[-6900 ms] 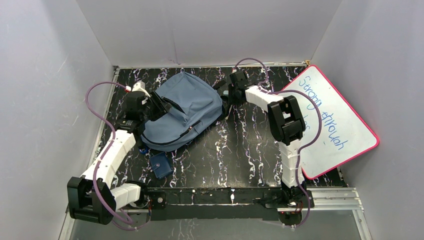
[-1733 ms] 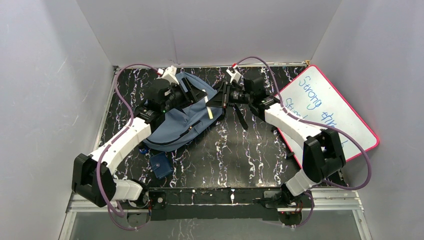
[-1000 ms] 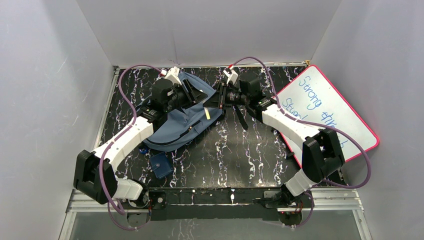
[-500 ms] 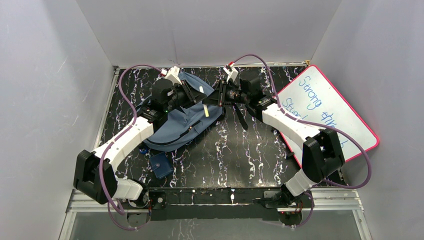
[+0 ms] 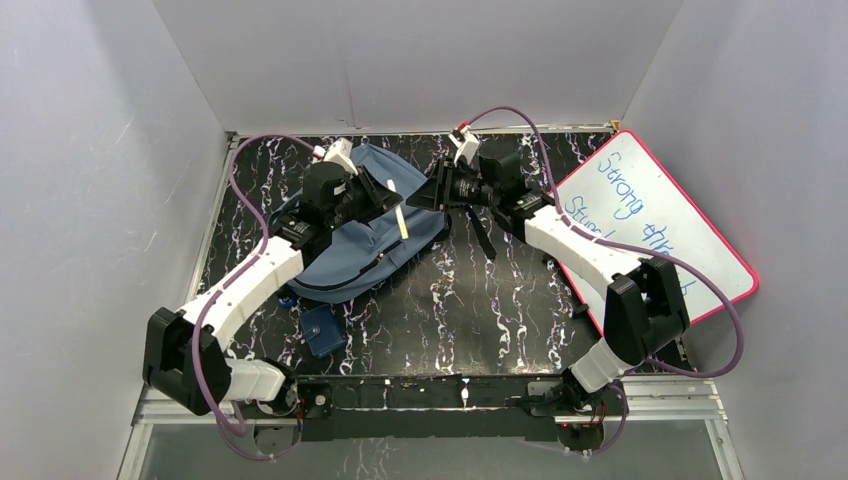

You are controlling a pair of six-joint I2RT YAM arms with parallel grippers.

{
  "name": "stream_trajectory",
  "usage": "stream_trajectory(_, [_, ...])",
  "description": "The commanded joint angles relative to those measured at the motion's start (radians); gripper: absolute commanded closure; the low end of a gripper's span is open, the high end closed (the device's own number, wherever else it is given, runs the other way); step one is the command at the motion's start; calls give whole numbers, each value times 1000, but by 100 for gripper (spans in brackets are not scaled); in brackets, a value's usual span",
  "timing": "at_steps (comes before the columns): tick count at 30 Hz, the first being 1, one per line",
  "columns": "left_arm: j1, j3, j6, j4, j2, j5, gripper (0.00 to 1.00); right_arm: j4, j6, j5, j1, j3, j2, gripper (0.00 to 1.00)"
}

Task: Pack the student bag
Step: Pick up the stationery from the center of the board, then place the stationery in the student bag.

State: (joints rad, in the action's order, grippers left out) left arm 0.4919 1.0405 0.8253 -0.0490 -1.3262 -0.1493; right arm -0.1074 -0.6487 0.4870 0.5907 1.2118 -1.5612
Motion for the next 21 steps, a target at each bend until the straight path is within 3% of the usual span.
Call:
stream_trajectory(1, [-22, 13, -64, 149, 89, 164, 100, 66, 85, -52, 9, 94, -1, 56])
stream_trajectory(4, [-72, -4, -63, 239, 137, 251, 100, 191, 166, -73, 33, 192, -56, 56])
stream_trajectory(9, [-234, -77, -60, 334, 245, 270, 100, 312, 350, -185, 126, 369, -161, 52])
stream_trajectory(15, [-382, -157, -69, 389, 313, 248, 100, 448, 593, -348, 246, 613, -352, 36])
stream_trajectory(21, [-446, -205, -55, 385, 338, 212, 100, 458, 790, -479, 310, 752, -485, 24])
